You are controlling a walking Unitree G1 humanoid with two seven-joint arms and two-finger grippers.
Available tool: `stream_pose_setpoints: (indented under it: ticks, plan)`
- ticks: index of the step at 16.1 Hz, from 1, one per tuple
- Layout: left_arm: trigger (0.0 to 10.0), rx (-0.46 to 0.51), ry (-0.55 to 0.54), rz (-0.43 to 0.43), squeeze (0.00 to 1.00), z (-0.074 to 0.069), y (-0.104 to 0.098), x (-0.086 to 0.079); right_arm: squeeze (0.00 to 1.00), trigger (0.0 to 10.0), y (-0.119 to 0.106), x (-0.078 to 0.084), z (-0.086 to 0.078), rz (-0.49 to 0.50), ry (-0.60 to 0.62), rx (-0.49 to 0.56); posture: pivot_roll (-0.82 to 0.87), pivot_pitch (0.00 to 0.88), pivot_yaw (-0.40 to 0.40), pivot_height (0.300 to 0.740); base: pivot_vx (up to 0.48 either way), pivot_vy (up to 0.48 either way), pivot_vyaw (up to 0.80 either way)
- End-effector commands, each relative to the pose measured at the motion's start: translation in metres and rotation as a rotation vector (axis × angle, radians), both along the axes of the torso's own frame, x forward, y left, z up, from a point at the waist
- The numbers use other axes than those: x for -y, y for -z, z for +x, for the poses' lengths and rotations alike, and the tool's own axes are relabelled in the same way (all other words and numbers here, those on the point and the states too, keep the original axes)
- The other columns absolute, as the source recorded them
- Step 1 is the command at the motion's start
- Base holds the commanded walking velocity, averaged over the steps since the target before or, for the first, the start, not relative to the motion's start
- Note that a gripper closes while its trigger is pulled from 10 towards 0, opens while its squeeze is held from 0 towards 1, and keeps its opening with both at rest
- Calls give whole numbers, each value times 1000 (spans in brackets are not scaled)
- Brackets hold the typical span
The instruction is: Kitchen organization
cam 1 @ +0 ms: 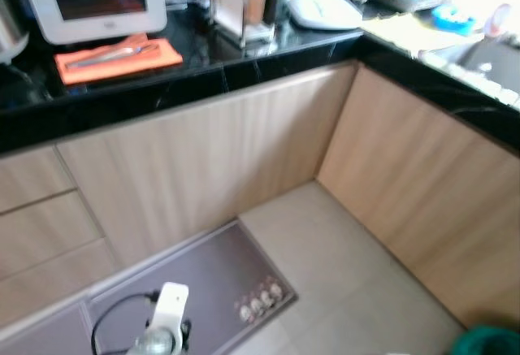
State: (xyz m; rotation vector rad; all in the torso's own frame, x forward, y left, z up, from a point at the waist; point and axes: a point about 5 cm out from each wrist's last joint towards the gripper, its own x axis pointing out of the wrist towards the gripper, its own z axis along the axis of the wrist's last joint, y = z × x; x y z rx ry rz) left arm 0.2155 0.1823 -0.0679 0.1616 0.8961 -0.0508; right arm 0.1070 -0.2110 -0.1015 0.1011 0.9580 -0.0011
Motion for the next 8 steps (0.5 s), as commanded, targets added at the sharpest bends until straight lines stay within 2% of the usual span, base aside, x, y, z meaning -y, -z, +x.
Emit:
stream_pose_setpoints:
  ticks: [1, 8]
  plan:
    - [10000, -24, 8, 12, 0, -6, 3, -2, 0, 10000, 1, 2, -4, -6, 5, -9, -38, 0, -69, 740, 0, 0, -688]
    - [10000, -28, 24, 18, 0, -6, 4, -2, 0, 10000, 1, 2, -5, -3, -2, -16, -39, 0, -66, 740, 0, 0, -692]
